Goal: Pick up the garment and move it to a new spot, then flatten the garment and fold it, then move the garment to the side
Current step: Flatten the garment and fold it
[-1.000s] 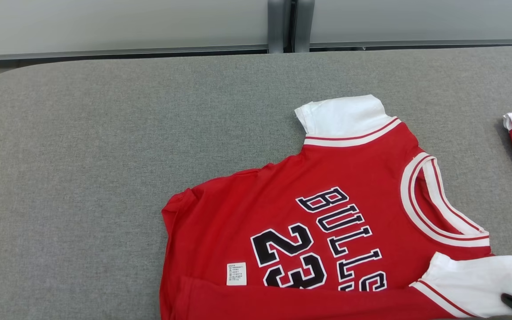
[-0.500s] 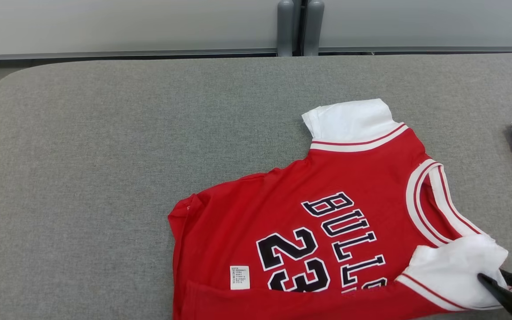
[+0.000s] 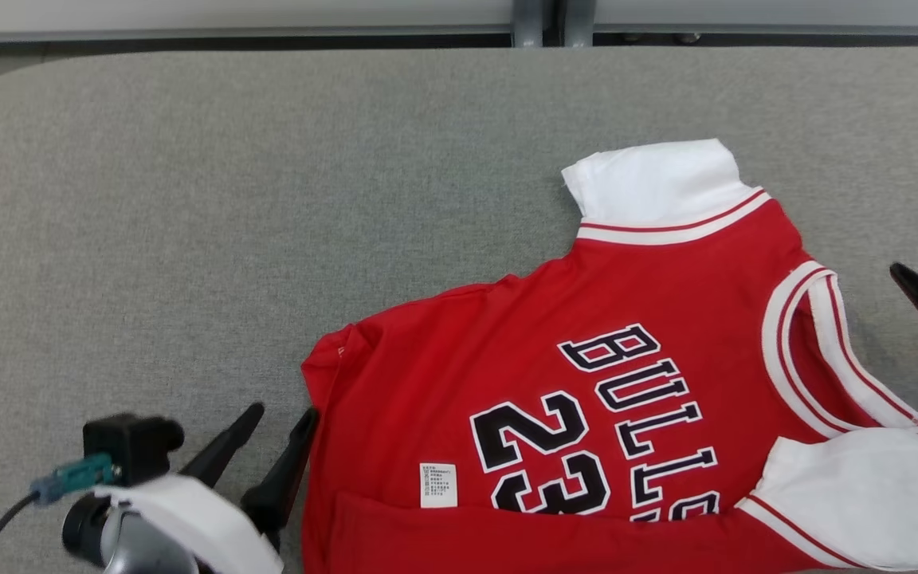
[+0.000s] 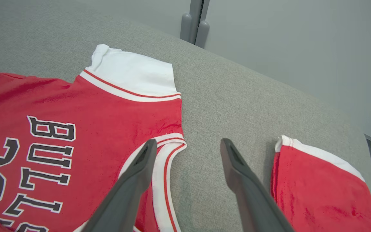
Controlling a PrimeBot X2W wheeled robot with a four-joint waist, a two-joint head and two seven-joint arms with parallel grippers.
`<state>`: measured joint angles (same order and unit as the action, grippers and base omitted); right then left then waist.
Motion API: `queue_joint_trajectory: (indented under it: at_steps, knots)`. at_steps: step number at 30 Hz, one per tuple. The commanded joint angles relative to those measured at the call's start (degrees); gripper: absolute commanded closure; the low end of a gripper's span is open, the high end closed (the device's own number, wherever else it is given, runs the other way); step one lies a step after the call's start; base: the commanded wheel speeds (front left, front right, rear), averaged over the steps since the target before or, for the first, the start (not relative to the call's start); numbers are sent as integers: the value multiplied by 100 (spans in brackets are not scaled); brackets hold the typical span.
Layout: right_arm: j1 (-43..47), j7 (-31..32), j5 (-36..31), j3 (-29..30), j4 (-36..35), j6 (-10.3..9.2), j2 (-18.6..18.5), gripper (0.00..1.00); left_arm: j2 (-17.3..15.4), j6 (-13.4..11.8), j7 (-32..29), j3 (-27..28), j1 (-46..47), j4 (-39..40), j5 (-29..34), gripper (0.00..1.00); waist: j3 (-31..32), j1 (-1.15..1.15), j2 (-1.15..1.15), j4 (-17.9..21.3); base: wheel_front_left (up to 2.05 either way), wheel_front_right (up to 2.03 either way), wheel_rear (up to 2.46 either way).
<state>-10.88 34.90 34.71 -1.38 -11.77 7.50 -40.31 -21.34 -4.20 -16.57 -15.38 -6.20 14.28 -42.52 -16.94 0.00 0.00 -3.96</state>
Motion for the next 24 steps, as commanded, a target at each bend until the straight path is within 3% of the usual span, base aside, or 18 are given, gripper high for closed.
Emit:
queue_joint_trajectory:
  at_steps: [1, 7, 12, 13, 14, 16, 21, 22, 24]
  knots:
    - [-554, 71, -138, -254, 169, -2, -19, 0, 120, 17, -154, -188, 655, -52, 119, 0, -419, 0, 0, -237, 0, 0, 0]
    - [-2080, 157, -414, -1011, 1055, -2, 192, 0, 421, 185, -563, -717, 1965, -696, 387, 0, -853, 0, 0, -486, 0, 0, 0]
    - [-2792, 139, -510, -1444, 1611, -2, 243, 0, 574, 324, -643, -886, 2409, -1101, 405, 0, -994, 0, 0, -636, 0, 0, 0]
    - [-2927, 138, -510, -1535, 1750, -2, 260, 0, 595, 374, -646, -922, 2490, -1185, 423, 4, -1016, 0, 0, -663, 0, 0, 0]
    - [-3049, 157, -502, -1629, 1866, -2, 270, 0, 633, 409, -648, -952, 2548, -1250, 400, 13, -1034, 0, 0, -686, 0, 0, 0]
    - [-3269, 178, -478, -1790, 2096, -2, 281, 0, 674, 482, -667, -1010, 2649, -1365, 375, 23, -1067, 0, 0, -731, 0, 0, 0]
    - [-3622, 188, -385, -2064, 2622, -2, 351, 0, 773, 608, -705, -1151, 2802, -1586, 334, 67, -1132, 0, 0, -865, 0, 0, 0]
    - [-3669, 222, -366, -2118, 2708, -2, 355, 0, 807, 636, -699, -1179, 2843, -1626, 325, 94, -1150, 0, 0, -896, 0, 0, 0]
    - [-3729, 303, -292, -2194, 2904, -2, 408, 0, 861, 678, -668, -1216, 2922, -1716, 319, 100, -1175, 0, 0, -946, 0, 0, 0]
